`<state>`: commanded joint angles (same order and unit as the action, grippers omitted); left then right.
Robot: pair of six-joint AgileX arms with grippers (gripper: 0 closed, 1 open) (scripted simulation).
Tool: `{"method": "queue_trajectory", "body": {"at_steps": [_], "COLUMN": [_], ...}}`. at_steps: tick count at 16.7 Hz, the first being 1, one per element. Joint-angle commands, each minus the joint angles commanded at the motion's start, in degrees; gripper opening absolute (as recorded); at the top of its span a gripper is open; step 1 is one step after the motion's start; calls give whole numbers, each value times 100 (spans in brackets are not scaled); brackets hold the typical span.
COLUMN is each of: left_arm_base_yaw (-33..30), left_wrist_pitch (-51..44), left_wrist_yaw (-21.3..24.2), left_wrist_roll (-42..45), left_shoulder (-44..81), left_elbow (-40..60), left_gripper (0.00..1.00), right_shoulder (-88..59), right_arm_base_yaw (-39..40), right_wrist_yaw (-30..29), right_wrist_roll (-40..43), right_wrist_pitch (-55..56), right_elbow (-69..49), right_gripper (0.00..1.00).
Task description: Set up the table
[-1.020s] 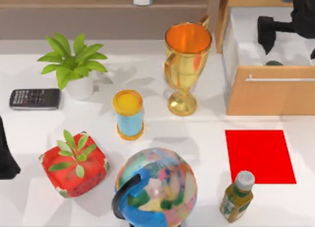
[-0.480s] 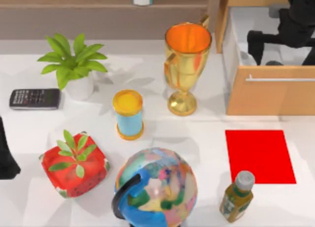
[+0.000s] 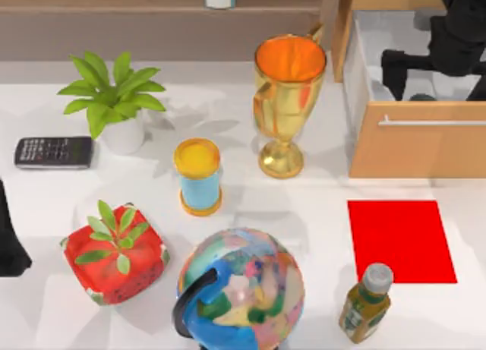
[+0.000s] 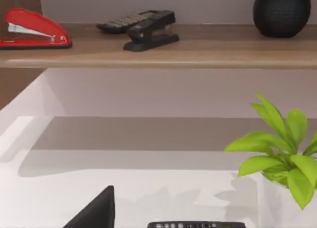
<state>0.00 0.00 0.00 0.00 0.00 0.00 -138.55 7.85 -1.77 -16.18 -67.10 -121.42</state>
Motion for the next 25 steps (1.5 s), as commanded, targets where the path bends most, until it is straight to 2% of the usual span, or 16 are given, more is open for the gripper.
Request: {"method": "queue_trajectory", "body": {"at_steps": [16, 25], "left_arm_base_yaw": [0, 0], "left_wrist_pitch": [0, 0], "left_wrist_yaw": [0, 0], "left_wrist_roll": [0, 0], "left_shoulder": [0, 0], "left_elbow": [0, 0], "left_gripper": [100, 100], "right_shoulder": [-221, -221], "right_arm_base_yaw": [5, 5], "right_wrist_yaw": [0, 0], "right_wrist_roll": [-2, -2], "right_wrist_pitch": [414, 414], "right_elbow": [199, 199], "right_gripper": [100, 32]}}
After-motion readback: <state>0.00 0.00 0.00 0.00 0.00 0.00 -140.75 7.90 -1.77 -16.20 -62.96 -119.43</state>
